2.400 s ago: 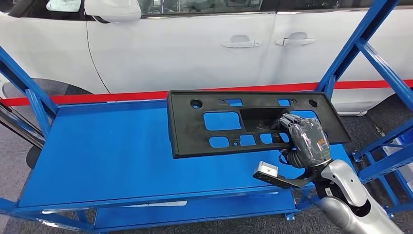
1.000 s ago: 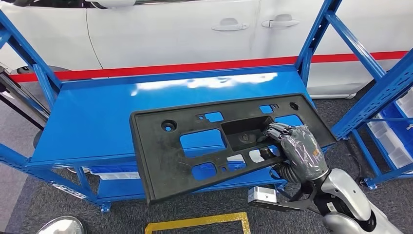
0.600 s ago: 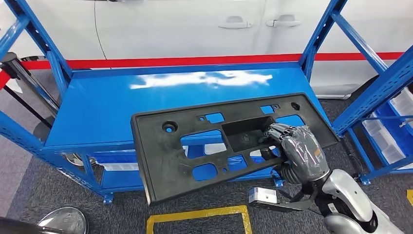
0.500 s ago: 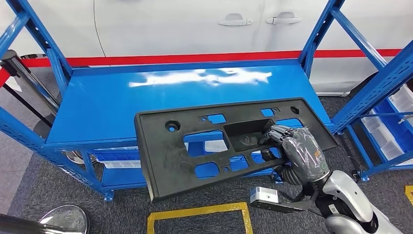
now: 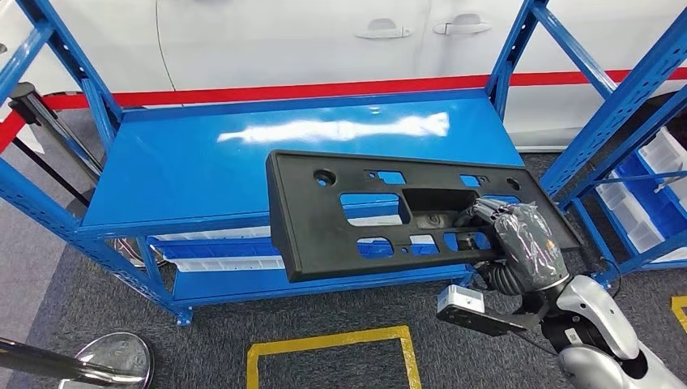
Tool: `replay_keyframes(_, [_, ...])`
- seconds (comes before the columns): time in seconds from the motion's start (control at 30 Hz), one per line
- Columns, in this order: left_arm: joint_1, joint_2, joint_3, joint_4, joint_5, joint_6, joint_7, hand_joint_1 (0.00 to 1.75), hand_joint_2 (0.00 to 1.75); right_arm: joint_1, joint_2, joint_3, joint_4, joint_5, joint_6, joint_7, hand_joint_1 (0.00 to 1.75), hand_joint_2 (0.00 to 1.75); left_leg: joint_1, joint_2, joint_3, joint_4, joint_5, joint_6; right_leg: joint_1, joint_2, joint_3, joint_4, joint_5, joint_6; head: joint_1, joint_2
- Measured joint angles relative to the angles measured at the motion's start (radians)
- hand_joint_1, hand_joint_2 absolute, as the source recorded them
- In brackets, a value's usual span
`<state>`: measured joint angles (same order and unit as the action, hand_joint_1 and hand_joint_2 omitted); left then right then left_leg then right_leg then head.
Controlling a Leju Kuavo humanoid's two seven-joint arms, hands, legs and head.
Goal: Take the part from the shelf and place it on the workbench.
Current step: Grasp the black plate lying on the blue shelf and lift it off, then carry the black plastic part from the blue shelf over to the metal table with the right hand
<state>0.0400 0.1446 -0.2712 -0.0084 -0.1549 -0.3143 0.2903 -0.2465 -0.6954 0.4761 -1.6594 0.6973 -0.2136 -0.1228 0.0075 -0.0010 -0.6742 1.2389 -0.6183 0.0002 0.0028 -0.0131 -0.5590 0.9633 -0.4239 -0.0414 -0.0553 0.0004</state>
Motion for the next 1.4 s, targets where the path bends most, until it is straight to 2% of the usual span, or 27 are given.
replay_keyframes(0.13, [0.000, 0.000, -0.001, 0.000, 0.000, 0.000, 0.000, 0.00, 0.00, 0.003, 0.001, -0.001, 0.002, 0.001, 0.000, -0.002, 1.75, 1.75, 0.003, 0.000, -0.004, 0.034, -0.007, -0.005, -0.003, 0.000, -0.012, 0.005, 0.005, 0.003, 0.000, 0.000])
replay_keyframes(0.17, [-0.001, 0.001, -0.002, 0.000, 0.000, 0.001, -0.001, 0.00, 0.00, 0.009, 0.002, -0.003, 0.003, 0.001, -0.001, -0.003, 1.75, 1.75, 0.008, 0.000, 0.011, 0.029, 0.011, -0.012, -0.007, -0.001, -0.027, 0.014, 0.009, 0.009, 0.000, 0.000])
replay_keyframes(0.27, [0.002, 0.005, -0.021, 0.000, -0.003, 0.004, -0.004, 0.00, 0.00, 0.115, -0.040, -0.087, 0.003, -0.030, -0.024, -0.053, 1.75, 1.75, 0.019, -0.006, 0.147, -0.152, 0.067, -0.015, -0.019, -0.001, -0.099, 0.073, 0.035, 0.048, 0.001, 0.000])
replay_keyframes(0.3, [0.004, 0.006, -0.028, 0.000, -0.004, 0.005, -0.005, 0.00, 0.00, 0.153, -0.057, -0.124, 0.003, -0.043, -0.032, -0.075, 1.75, 1.75, 0.020, -0.007, 0.173, -0.201, 0.070, -0.004, -0.021, 0.000, -0.114, 0.086, 0.042, 0.060, 0.002, 0.000])
replay_keyframes(0.33, [0.005, 0.007, -0.032, 0.000, -0.006, 0.004, -0.005, 0.00, 0.00, 0.171, -0.065, -0.146, 0.003, -0.048, -0.035, -0.088, 1.75, 1.75, 0.021, -0.003, 0.165, -0.202, 0.077, 0.007, -0.023, 0.004, -0.119, 0.091, 0.035, 0.066, 0.002, 0.000])
replay_keyframes(0.37, [0.005, 0.009, -0.035, 0.000, -0.008, 0.003, -0.006, 0.00, 0.00, 0.186, -0.072, -0.164, 0.003, -0.052, -0.036, -0.098, 1.75, 1.75, 0.021, 0.000, 0.157, -0.203, 0.087, 0.018, -0.026, 0.006, -0.126, 0.106, 0.011, 0.071, 0.002, 0.000])
replay_keyframes(0.47, [0.004, 0.017, -0.046, -0.001, -0.011, 0.000, -0.012, 0.00, 0.00, 0.218, -0.089, -0.211, 0.007, -0.063, -0.036, -0.119, 1.75, 1.75, 0.015, 0.008, 0.120, -0.202, 0.121, 0.038, -0.028, 0.010, -0.164, 0.255, -0.135, 0.078, 0.002, 0.000])
replay_keyframes(0.5, [0.004, 0.019, -0.049, -0.001, -0.011, 0.000, -0.014, 0.00, 0.00, 0.225, -0.092, -0.224, 0.009, -0.065, -0.036, -0.123, 1.75, 1.75, 0.012, 0.010, 0.104, -0.201, 0.132, 0.040, -0.027, 0.010, -0.170, 0.313, -0.163, 0.079, 0.002, 0.000])
replay_keyframes(0.53, [0.004, 0.021, -0.051, -0.001, -0.012, -0.001, -0.015, 0.00, 0.00, 0.231, -0.093, -0.234, 0.011, -0.066, -0.035, -0.126, 1.75, 1.75, 0.009, 0.011, 0.089, -0.199, 0.143, 0.041, -0.027, 0.010, -0.165, 0.349, -0.165, 0.078, 0.002, 0.000])
replay_keyframes(0.57, [0.004, 0.023, -0.052, -0.001, -0.012, -0.001, -0.016, 0.00, 0.00, 0.235, -0.094, -0.241, 0.013, -0.066, -0.034, -0.129, 1.75, 1.75, 0.006, 0.012, 0.074, -0.197, 0.153, 0.041, -0.027, 0.010, -0.145, 0.353, -0.147, 0.076, 0.002, 0.000])
replay_keyframes(0.63, [0.004, 0.025, -0.054, -0.002, -0.012, -0.002, -0.017, 0.00, 0.00, 0.240, -0.098, -0.253, 0.015, -0.066, -0.033, -0.133, 1.75, 1.75, 0.003, 0.012, 0.049, -0.194, 0.172, 0.038, -0.025, 0.011, -0.054, 0.258, -0.101, 0.066, 0.002, 0.000])
replay_keyframes(0.7, [0.004, 0.027, -0.055, -0.002, -0.012, -0.001, -0.018, 0.00, 0.00, 0.242, -0.104, -0.266, 0.015, -0.067, -0.031, -0.134, 1.75, 1.75, 0.000, 0.011, 0.036, -0.196, 0.191, 0.030, -0.018, 0.012, 0.048, 0.114, -0.104, 0.055, 0.001, 0.000])
replay_keyframes(0.77, [0.005, 0.029, -0.057, -0.003, -0.012, -0.001, -0.022, 0.00, 0.00, 0.244, -0.109, -0.282, 0.017, -0.070, -0.023, -0.139, 1.75, 1.75, 0.003, 0.010, 0.034, -0.205, 0.212, 0.019, -0.007, 0.013, 0.083, 0.046, -0.112, 0.048, 0.002, 0.000])
replay_keyframes(0.83, [0.008, 0.033, -0.061, -0.004, -0.012, 0.001, -0.030, 0.00, 0.00, 0.245, -0.110, -0.300, 0.023, -0.075, -0.007, -0.150, 1.75, 1.75, 0.006, 0.008, 0.028, -0.213, 0.227, 0.008, -0.005, 0.010, 0.067, 0.035, -0.089, 0.039, 0.002, 0.000])
replay_keyframes(0.87, [0.009, 0.035, -0.064, -0.005, -0.012, 0.001, -0.034, 0.00, 0.00, 0.245, -0.110, -0.310, 0.027, -0.078, 0.001, -0.157, 1.75, 1.75, 0.006, 0.007, 0.019, -0.204, 0.211, 0.004, -0.006, 0.008, 0.057, 0.027, -0.075, 0.031, 0.002, 0.000])
replay_keyframes(0.93, [0.012, 0.038, -0.071, -0.007, -0.013, 0.003, -0.044, 0.00, 0.00, 0.246, -0.110, -0.332, 0.038, -0.083, 0.014, -0.172, 1.75, 1.75, 0.005, 0.004, -0.007, -0.132, 0.120, 0.000, -0.010, 0.004, 0.032, 0.018, -0.045, 0.016, 0.002, 0.000])
replay_keyframes(0.97, [0.012, 0.040, -0.074, -0.009, -0.015, 0.004, -0.048, 0.00, 0.00, 0.247, -0.110, -0.343, 0.044, -0.084, 0.019, -0.178, 1.75, 1.75, 0.005, 0.004, -0.020, -0.072, 0.064, -0.001, -0.008, 0.005, 0.016, 0.018, -0.031, 0.011, 0.002, 0.000])
replay_keyframes(1.0, [0.013, 0.042, -0.077, -0.010, -0.017, 0.005, -0.053, 0.00, 0.00, 0.246, -0.109, -0.354, 0.051, -0.085, 0.023, -0.184, 1.75, 1.75, 0.005, 0.004, -0.028, -0.009, 0.028, -0.002, -0.007, 0.005, -0.001, 0.020, -0.019, 0.008, 0.002, 0.000])
replay_keyframes(1.03, [0.012, 0.044, -0.080, -0.010, -0.020, 0.005, -0.057, 0.00, 0.00, 0.246, -0.108, -0.362, 0.058, -0.085, 0.027, -0.189, 1.75, 1.75, 0.005, 0.004, -0.027, 0.042, 0.017, -0.002, -0.005, 0.005, -0.019, 0.023, -0.007, 0.009, 0.002, 0.000])
replay_keyframes(1.07, [0.012, 0.046, -0.082, -0.011, -0.022, 0.005, -0.060, 0.00, 0.00, 0.246, -0.107, -0.367, 0.064, -0.085, 0.031, -0.192, 1.75, 1.75, 0.005, 0.004, -0.015, 0.065, 0.033, -0.001, -0.004, 0.005, -0.039, 0.029, 0.005, 0.009, 0.002, 0.000])
replay_keyframes(1.13, [0.011, 0.051, -0.085, -0.012, -0.024, 0.005, -0.062, 0.00, 0.00, 0.246, -0.106, -0.374, 0.075, -0.085, 0.035, -0.197, 1.75, 1.75, 0.004, 0.004, 0.053, 0.020, 0.094, 0.002, -0.003, 0.005, -0.077, 0.043, 0.024, 0.014, 0.002, 0.000])
replay_keyframes(1.17, [0.010, 0.055, -0.086, -0.014, -0.024, 0.005, -0.063, 0.00, 0.00, 0.246, -0.106, -0.377, 0.079, -0.085, 0.036, -0.198, 1.75, 1.75, 0.003, 0.004, 0.109, -0.047, 0.099, 0.007, -0.004, 0.005, -0.094, 0.053, 0.032, 0.017, 0.002, 0.000])
replay_keyframes(1.23, [0.008, 0.061, -0.087, -0.017, -0.025, 0.005, -0.066, 0.00, 0.00, 0.245, -0.106, -0.384, 0.086, -0.084, 0.036, -0.201, 1.75, 1.75, -0.003, 0.003, 0.210, -0.189, 0.068, 0.014, -0.003, 0.005, -0.115, 0.069, 0.046, 0.027, 0.002, 0.000])
replay_keyframes(1.27, [0.008, 0.064, -0.087, -0.018, -0.026, 0.004, -0.068, 0.00, 0.00, 0.243, -0.106, -0.388, 0.089, -0.083, 0.036, -0.202, 1.75, 1.75, -0.006, 0.003, 0.235, -0.231, 0.050, 0.018, -0.004, 0.004, -0.119, 0.072, 0.055, 0.033, 0.001, 0.000])
replay_keyframes(1.33, [0.008, 0.067, -0.093, -0.018, -0.032, 0.003, -0.072, 0.00, 0.00, 0.240, -0.106, -0.394, 0.100, -0.083, 0.036, -0.206, 1.75, 1.75, -0.008, 0.004, 0.230, -0.247, 0.058, 0.027, -0.006, 0.003, -0.123, 0.068, 0.073, 0.046, 0.000, 0.000])
replay_keyframes(1.37, [0.008, 0.069, -0.097, -0.018, -0.037, 0.002, -0.074, 0.00, 0.00, 0.239, -0.107, -0.398, 0.107, -0.083, 0.037, -0.209, 1.75, 1.75, -0.006, 0.006, 0.221, -0.249, 0.070, 0.033, -0.009, 0.005, -0.129, 0.072, 0.066, 0.053, 0.000, 0.000])
replay_keyframes(1.4, [0.008, 0.072, -0.103, -0.020, -0.041, 0.000, -0.077, 0.00, 0.00, 0.237, -0.108, -0.402, 0.117, -0.083, 0.038, -0.213, 1.75, 1.75, -0.004, 0.009, 0.209, -0.251, 0.083, 0.040, -0.011, 0.007, -0.138, 0.089, 0.038, 0.059, 0.000, 0.000])
